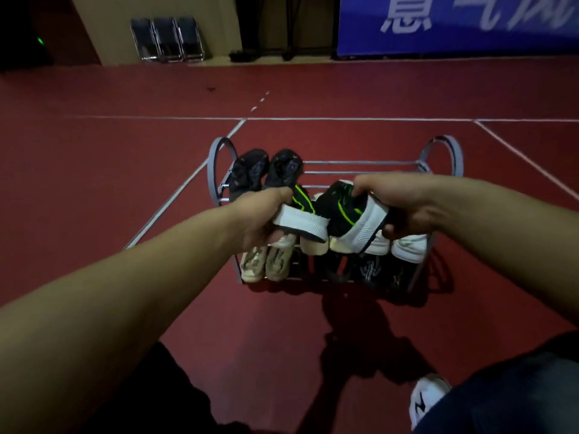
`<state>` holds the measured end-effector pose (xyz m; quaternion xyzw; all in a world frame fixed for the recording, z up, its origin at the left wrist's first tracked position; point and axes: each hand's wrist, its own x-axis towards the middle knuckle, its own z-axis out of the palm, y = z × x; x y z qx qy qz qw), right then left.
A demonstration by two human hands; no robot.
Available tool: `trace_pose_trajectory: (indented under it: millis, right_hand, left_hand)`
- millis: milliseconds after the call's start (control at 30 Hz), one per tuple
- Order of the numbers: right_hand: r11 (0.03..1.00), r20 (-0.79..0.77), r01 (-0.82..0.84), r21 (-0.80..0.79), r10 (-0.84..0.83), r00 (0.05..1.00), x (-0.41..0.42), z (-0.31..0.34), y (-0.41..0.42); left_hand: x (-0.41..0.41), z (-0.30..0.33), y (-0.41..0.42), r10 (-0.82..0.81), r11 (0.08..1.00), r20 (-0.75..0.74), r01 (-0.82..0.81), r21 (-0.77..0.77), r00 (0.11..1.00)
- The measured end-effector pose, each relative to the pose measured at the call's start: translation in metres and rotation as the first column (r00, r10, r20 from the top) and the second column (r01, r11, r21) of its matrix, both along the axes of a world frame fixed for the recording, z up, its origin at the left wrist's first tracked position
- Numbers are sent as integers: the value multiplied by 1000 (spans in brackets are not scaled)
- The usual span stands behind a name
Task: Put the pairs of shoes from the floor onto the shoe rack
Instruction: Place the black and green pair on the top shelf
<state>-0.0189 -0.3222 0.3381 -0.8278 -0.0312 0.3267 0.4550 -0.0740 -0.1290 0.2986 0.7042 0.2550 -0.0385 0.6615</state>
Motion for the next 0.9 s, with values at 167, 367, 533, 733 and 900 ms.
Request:
trace_pose_trajectory:
  millis: [167,367,533,733,900]
  right_hand:
    - [994,85,99,41,-102,991,15,19,-21]
    - [972,25,225,63,-227,974,43,19,-55]
    - [923,-19,356,146,-357,934,64,12,-75]
    - [801,-115,454,389,-447,887,75,-7,-46]
    - [728,-185,553,407,-527,830,97,-21,-23]
  left_hand:
    - [8,9,-23,-80,993,-87,72,-89,993]
    - [12,5,-32,-159,986,-170,147,-80,972]
    - [17,11,-26,-103,988,-22,99,-122,994]
    - [32,18,-35,-6,994,195,28,-109,981]
    - [69,6,-29,64,997,208,-56,-44,976]
